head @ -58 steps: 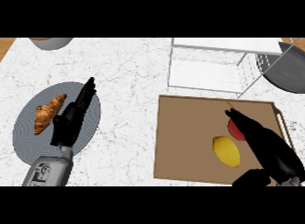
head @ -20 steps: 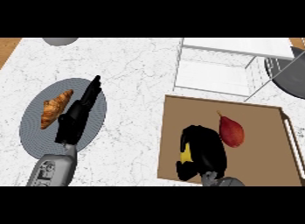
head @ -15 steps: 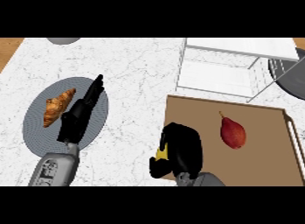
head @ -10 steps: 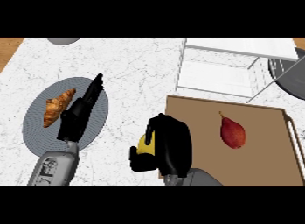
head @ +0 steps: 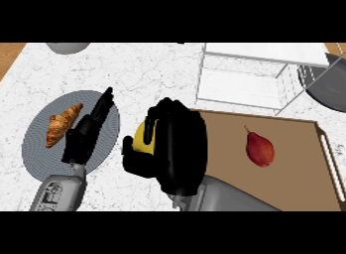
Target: Pick the lemon from the tray and place it in the tiered shelf
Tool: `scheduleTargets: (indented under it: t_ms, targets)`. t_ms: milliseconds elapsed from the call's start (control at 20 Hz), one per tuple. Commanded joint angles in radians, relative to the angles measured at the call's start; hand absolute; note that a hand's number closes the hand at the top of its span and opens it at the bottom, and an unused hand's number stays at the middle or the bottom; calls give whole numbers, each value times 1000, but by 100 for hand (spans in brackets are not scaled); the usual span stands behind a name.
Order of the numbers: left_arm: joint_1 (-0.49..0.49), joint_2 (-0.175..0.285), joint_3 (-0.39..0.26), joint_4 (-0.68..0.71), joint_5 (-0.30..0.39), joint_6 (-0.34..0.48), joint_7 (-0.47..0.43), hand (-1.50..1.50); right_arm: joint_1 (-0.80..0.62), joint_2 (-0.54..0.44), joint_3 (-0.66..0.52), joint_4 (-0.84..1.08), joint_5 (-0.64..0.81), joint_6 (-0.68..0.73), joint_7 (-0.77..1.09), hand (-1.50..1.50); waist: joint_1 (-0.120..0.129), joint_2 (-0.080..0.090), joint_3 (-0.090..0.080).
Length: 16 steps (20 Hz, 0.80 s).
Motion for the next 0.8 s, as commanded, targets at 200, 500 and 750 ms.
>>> scheduleTargets:
  t_ms: [200, 500, 750]
  targets:
    - [-17, 14, 27, 13, 9, 1, 19, 0, -165, 13, -101, -14, 153, 84, 298, 150, -34, -6, 0]
    - [7, -8, 5, 7, -13, 23, -2, 0, -309, 13, -227, 23, 234, 194, 299, 150, -31, -6, 0]
    - [18, 1, 4, -27, -7, 12, 8, 0, -416, 13, -328, 79, 242, 251, 288, 150, -23, 0, 1]
